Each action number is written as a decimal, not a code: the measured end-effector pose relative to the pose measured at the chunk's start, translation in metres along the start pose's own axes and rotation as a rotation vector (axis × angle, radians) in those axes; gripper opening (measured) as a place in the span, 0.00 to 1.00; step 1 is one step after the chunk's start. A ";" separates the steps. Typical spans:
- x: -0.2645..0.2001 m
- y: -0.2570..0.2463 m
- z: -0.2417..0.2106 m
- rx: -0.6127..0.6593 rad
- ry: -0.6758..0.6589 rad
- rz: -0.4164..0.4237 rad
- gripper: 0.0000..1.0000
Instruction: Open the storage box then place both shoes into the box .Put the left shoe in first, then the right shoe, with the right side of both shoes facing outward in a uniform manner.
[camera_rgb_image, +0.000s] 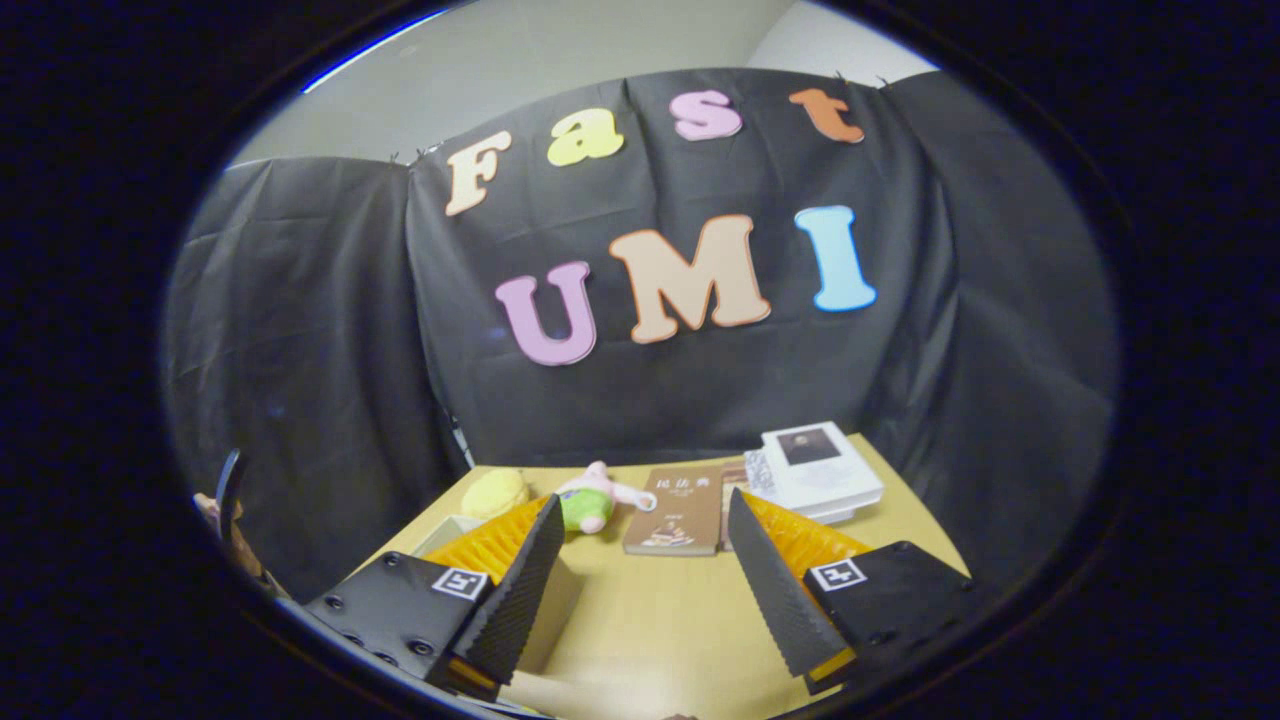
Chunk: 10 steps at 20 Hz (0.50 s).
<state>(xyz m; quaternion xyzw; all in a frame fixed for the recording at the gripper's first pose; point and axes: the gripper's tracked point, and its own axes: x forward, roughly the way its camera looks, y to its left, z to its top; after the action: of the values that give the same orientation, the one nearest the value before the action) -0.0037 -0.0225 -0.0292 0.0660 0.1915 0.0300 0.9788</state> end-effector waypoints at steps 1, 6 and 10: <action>-0.003 -0.012 0.007 -0.020 -0.034 -0.026 1.00; -0.019 -0.038 0.031 -0.073 -0.139 -0.074 1.00; -0.024 -0.041 0.037 -0.116 -0.194 -0.085 1.00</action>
<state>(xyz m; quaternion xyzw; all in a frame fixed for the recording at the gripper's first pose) -0.0108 -0.0695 0.0082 0.0036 0.0962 -0.0072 0.9953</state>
